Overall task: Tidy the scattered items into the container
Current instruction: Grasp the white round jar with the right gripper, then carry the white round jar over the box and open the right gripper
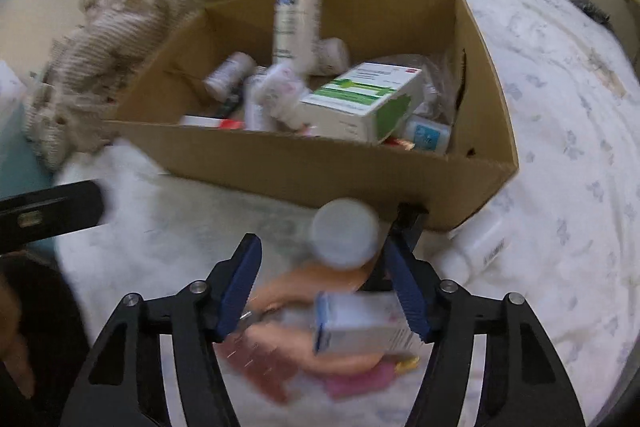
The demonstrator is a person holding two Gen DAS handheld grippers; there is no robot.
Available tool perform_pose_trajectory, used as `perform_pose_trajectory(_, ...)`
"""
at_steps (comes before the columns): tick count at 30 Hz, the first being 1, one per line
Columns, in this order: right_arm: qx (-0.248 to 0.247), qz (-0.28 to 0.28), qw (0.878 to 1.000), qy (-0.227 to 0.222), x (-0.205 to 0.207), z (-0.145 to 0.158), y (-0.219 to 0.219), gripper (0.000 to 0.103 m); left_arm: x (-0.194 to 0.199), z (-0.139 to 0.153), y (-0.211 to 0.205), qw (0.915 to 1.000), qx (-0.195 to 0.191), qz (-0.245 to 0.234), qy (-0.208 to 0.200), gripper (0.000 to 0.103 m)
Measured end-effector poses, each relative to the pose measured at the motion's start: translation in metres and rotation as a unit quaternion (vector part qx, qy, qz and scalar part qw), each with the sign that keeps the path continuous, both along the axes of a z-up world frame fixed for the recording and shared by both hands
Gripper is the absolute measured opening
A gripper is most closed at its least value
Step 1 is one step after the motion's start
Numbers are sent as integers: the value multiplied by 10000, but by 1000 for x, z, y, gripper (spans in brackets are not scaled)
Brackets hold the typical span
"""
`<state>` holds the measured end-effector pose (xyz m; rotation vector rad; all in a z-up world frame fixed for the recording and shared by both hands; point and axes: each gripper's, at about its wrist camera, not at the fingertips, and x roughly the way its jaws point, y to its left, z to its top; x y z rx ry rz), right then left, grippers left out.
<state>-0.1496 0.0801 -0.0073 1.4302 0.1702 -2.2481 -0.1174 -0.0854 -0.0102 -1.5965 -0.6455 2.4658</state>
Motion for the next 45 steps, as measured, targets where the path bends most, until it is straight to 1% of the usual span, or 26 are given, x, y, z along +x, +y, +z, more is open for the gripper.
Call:
perform_pose_trajectory(2,118,-84,9998,-140,-8,-10,-3,60,0,-1,-6,9999,122,107,-39,66)
perform_pose_trajectory(3,177,-106,9996,-215,-10,-15,-3,48,0,-1,-9,9997,179,152,-57,66)
perform_pose_trajectory(4,158,-118,9996,-201,-9,-14,-1,45,0,-2,-11,9995,249,189,-77,66)
perform_pose_trajectory(7,40,-145,9998,-88,-6,-9,6,45,-1,-2,-13,9991,347,224,-101,66)
perform_pose_trajectory(8,-77,-126,9999,-77,-3,-4,9,45,0,-2,-14,9990,361,231,-104,66)
perform_pose_trajectory(9,-215,-100,9997,-73,-1,3,11,45,0,-2,-13,9990,362,231,-108,66)
perform_pose_trajectory(12,-711,30,9975,54,9,37,19,45,0,-2,-13,9988,413,212,-134,66)
perform_pose_trajectory(13,-957,17,9953,154,10,54,24,45,0,-2,-12,9987,452,198,-123,66)
perform_pose_trajectory(15,-1121,-89,9929,401,2,81,30,45,0,0,-11,9985,510,160,-100,66)
perform_pose_trajectory(17,-1018,-178,9934,500,-14,94,32,45,-2,-1,-8,9985,530,99,-118,66)
perform_pose_trajectory(18,-817,-235,9951,508,-27,95,30,45,-3,-1,-7,9985,518,77,-135,66)
perform_pose_trajectory(21,-276,-328,9989,181,-57,76,19,45,-3,-4,-6,9987,464,57,-192,66)
perform_pose_trajectory(24,219,-322,9992,-104,-77,57,13,45,-3,-6,-10,9984,505,107,-233,66)
perform_pose_trajectory(31,957,52,9941,-502,-85,33,-3,45,-5,-10,-15,9971,647,170,-351,66)
perform_pose_trajectory(36,1063,103,9913,-770,-88,25,-3,46,-5,-10,-12,9973,629,134,-350,66)
perform_pose_trajectory(37,1080,110,9907,-823,-88,24,-4,53,-6,-10,-13,9973,627,147,-354,66)
perform_pose_trajectory(39,1113,125,9894,-929,-89,22,-4,63,-6,-12,-14,9972,627,176,-372,66)
perform_pose_trajectory(43,796,173,9949,-597,-75,44,8,63,-6,-14,-11,9973,580,77,-439,66)
perform_pose_trajectory(45,516,74,9979,-395,-60,60,21,63,-5,-16,-5,9975,507,-57,-497,66)
